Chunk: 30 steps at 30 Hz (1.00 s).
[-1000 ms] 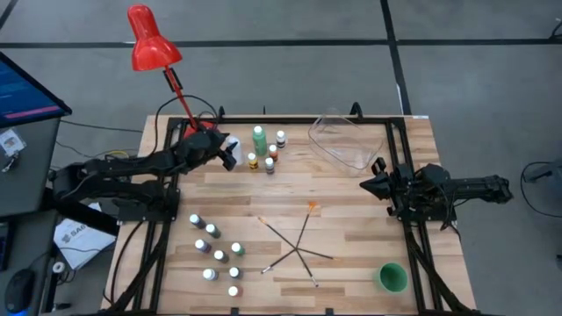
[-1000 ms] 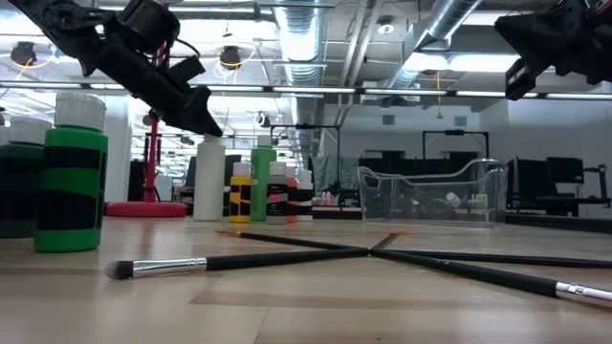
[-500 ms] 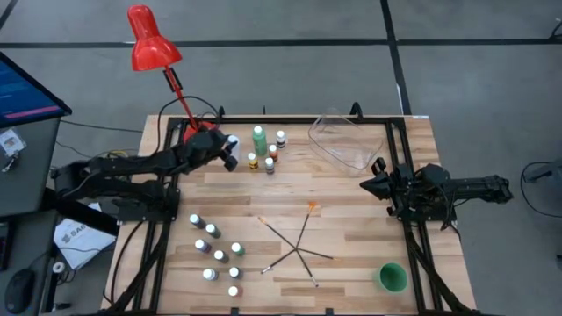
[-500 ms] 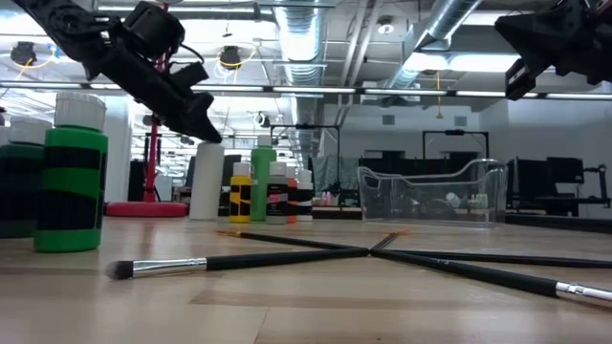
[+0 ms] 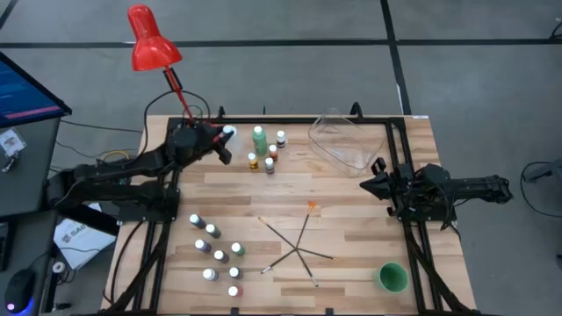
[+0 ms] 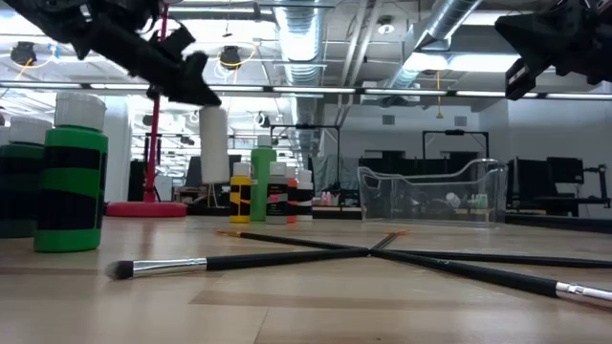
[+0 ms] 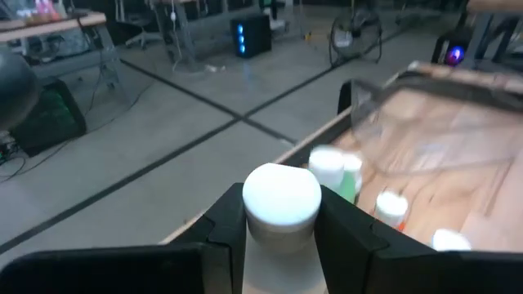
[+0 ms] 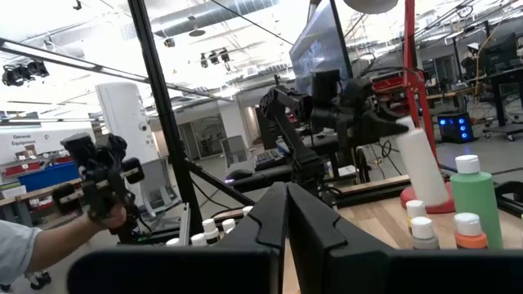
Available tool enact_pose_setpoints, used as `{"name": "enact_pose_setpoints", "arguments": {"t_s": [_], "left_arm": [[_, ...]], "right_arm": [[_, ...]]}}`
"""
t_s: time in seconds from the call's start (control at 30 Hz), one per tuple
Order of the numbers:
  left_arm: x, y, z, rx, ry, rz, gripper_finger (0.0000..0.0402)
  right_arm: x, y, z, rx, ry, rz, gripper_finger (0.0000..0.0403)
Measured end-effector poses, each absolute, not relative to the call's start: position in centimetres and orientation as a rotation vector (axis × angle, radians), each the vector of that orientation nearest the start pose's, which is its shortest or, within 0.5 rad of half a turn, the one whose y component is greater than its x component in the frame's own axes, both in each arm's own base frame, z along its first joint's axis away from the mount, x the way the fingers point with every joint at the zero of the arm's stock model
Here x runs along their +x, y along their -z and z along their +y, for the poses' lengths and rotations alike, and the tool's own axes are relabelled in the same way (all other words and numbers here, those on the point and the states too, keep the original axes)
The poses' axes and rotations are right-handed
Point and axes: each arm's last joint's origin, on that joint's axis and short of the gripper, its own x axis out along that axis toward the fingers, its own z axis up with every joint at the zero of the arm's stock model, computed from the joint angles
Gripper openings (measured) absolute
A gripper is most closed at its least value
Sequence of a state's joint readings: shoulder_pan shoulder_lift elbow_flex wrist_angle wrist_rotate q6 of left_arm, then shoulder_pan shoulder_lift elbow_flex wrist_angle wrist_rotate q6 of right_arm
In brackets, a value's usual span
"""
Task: Pick & Place Paint Supplies
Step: Put the large white paint bottle into the transparent bin
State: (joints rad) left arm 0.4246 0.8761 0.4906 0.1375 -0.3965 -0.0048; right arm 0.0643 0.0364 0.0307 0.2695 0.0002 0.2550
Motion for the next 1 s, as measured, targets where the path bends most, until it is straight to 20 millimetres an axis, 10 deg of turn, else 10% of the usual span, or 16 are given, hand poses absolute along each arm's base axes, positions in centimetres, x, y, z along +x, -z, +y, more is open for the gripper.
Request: {"name": "enact_pose_setpoints", "arguments": {"t_s": [0.6,1.0], "left_arm": [[22.6,-35.0,8.6,0.104,-0.641,0.070,0.0094],[30.6,-36.8,11.0,0.176,-0.520,0.113,0.0094]], "right_arm": [[9.5,-19.7,0.6,0.262,-0.097,-0.254,0.0008],[9.5,-19.7,0.6,0.262,-0.097,-0.252,0.0008]]}}
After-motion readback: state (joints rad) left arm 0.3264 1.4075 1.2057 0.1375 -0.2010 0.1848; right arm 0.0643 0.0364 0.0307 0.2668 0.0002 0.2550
